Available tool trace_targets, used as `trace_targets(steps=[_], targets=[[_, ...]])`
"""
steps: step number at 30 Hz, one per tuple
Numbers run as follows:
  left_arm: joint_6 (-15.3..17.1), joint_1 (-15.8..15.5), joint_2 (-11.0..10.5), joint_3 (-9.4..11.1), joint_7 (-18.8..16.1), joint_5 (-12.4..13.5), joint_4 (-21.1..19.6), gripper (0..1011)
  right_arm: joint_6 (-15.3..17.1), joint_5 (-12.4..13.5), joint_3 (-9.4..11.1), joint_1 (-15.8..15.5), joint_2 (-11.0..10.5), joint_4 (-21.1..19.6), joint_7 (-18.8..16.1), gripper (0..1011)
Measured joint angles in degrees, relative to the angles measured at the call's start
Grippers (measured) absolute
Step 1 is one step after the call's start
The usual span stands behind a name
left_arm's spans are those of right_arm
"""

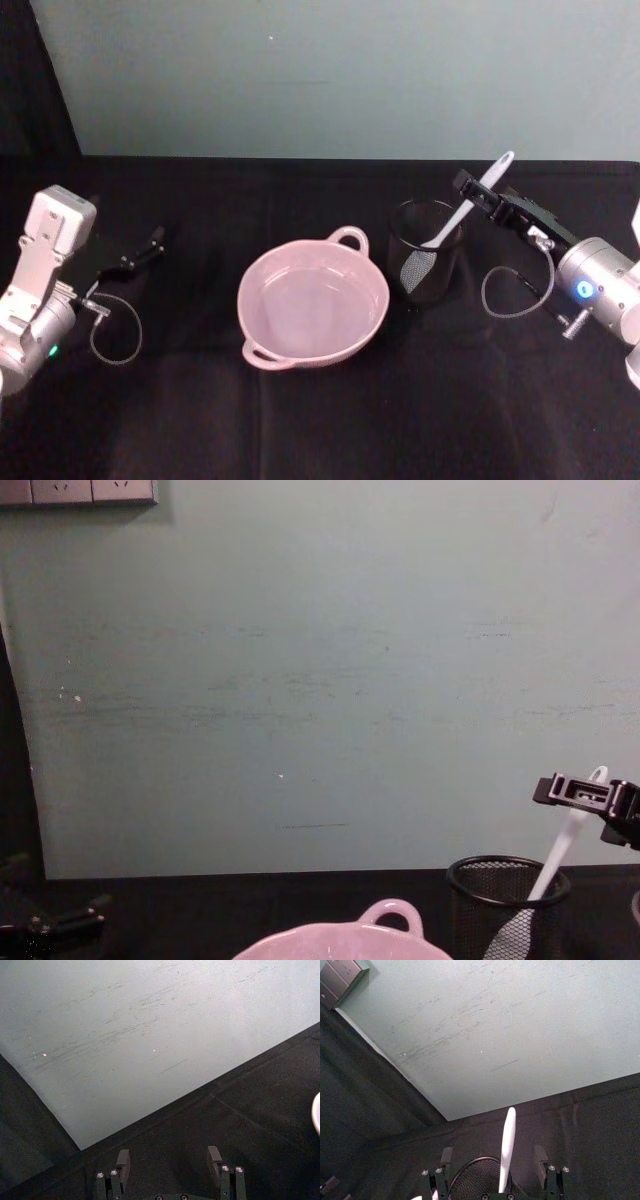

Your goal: Use the one hand to pick up the spoon and stir the clear water in the bowl.

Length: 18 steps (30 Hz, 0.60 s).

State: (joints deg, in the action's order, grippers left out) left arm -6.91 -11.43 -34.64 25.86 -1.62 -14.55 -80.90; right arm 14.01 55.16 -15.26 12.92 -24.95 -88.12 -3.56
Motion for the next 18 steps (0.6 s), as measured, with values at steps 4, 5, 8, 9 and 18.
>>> trace_targets(steps=[4, 5, 8, 9, 18], targets=[[0.0, 0.0, 0.0, 0.0, 0.0, 0.0, 0.0, 1011, -0.3, 0.2, -0.3, 0.2, 0.0, 0.5, 0.1, 1003], [0.0, 0.0, 0.0, 0.0, 0.0, 0.0, 0.0, 1011, -0.4, 0.2, -0.4, 0.3, 0.0, 0.6, 0.1, 1002], [0.0, 0.0, 0.0, 0.0, 0.0, 0.0, 0.0, 1011, -0.6, 0.2, -0.7, 0.6, 0.1, 1.1, 0.1, 1003], [0.0, 0.0, 0.0, 0.0, 0.0, 0.0, 0.0, 1011, -0.6, 0.2, -0.7, 0.7, 0.1, 1.2, 0.1, 1003], [0.0, 0.0, 0.0, 0.0, 0.0, 0.0, 0.0, 1011, -0.9, -0.2, -1.4, 1.6, 0.7, 2.3, 0.4, 1003]])
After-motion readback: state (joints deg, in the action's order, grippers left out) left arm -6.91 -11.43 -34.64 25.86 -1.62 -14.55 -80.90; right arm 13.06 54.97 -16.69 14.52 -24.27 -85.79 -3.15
